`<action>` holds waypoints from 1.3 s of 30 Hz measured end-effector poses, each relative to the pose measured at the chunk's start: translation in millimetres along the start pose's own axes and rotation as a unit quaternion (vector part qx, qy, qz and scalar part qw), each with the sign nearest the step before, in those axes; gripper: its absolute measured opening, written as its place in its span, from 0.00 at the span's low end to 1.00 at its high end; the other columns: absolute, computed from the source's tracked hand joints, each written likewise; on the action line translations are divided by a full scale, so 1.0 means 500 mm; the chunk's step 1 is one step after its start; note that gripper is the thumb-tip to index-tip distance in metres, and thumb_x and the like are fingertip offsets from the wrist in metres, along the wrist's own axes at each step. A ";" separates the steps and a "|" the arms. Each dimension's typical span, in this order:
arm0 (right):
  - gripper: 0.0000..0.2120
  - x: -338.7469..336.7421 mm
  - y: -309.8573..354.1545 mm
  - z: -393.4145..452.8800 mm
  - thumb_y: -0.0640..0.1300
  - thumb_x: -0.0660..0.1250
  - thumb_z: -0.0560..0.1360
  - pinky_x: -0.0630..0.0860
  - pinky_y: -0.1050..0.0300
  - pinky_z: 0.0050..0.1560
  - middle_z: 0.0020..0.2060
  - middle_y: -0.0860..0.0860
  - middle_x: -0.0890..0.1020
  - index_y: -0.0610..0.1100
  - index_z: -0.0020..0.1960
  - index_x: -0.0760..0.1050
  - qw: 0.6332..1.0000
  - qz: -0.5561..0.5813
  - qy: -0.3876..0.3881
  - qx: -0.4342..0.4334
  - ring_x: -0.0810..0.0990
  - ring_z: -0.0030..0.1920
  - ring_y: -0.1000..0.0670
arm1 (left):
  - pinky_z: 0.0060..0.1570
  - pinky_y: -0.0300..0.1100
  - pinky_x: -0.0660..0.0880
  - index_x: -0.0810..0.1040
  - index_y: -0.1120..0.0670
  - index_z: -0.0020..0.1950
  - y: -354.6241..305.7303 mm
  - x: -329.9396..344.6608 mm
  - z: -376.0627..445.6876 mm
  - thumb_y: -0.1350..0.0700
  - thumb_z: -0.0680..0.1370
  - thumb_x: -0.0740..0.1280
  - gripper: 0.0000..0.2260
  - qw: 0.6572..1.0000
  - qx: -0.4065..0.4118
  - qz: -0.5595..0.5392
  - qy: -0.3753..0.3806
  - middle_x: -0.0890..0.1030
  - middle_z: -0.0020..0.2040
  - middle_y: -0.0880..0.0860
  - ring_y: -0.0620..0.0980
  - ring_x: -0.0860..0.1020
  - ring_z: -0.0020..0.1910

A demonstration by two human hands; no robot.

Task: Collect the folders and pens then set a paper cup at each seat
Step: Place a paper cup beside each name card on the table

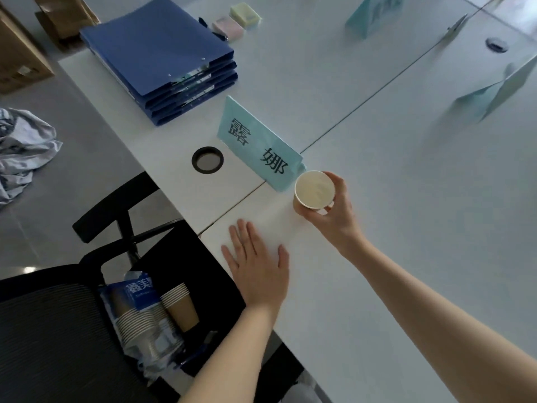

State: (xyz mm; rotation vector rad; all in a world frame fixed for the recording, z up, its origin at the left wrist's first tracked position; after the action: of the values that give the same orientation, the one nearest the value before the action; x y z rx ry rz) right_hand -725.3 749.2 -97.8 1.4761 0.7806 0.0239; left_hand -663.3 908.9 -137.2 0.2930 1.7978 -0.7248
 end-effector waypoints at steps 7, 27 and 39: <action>0.43 0.008 -0.018 0.034 0.50 0.79 0.62 0.79 0.48 0.58 0.63 0.50 0.74 0.56 0.68 0.59 0.999 0.025 -0.001 0.028 0.78 0.60 0.47 | 0.75 0.63 0.48 0.55 0.64 0.79 -0.014 0.024 0.000 0.40 0.78 0.54 0.37 0.998 -0.008 0.055 -0.028 0.55 0.79 0.62 0.60 0.51 0.79; 0.34 -0.016 -0.074 -0.026 0.41 0.76 0.68 0.73 0.57 0.64 0.66 0.50 0.74 0.45 0.71 0.66 0.999 -0.017 -0.009 0.032 0.75 0.61 0.53 | 0.75 0.61 0.46 0.57 0.62 0.78 -0.015 0.028 0.004 0.38 0.76 0.54 0.38 0.996 -0.012 0.074 -0.051 0.57 0.79 0.60 0.59 0.52 0.79; 0.22 -0.166 -0.128 -0.341 0.36 0.65 0.76 0.70 0.48 0.67 0.65 0.47 0.76 0.41 0.69 0.68 0.989 -0.107 -0.043 0.096 0.75 0.65 0.45 | 0.77 0.51 0.45 0.47 0.61 0.80 0.007 -0.049 -0.027 0.48 0.80 0.58 0.34 0.989 0.042 0.080 0.116 0.46 0.81 0.59 0.56 0.45 0.80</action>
State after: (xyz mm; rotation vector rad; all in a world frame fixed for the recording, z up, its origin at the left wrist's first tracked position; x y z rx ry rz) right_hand -898.2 849.9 -100.1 1.5556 0.8864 -0.2835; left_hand -663.5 923.5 -113.1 0.5910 1.9394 -0.6742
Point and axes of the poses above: each hand's wrist, its own z-axis towards the middle knuckle, its own x-axis out of the palm, y = z × x, the point moved 1 cm from there along z, towards the middle knuckle
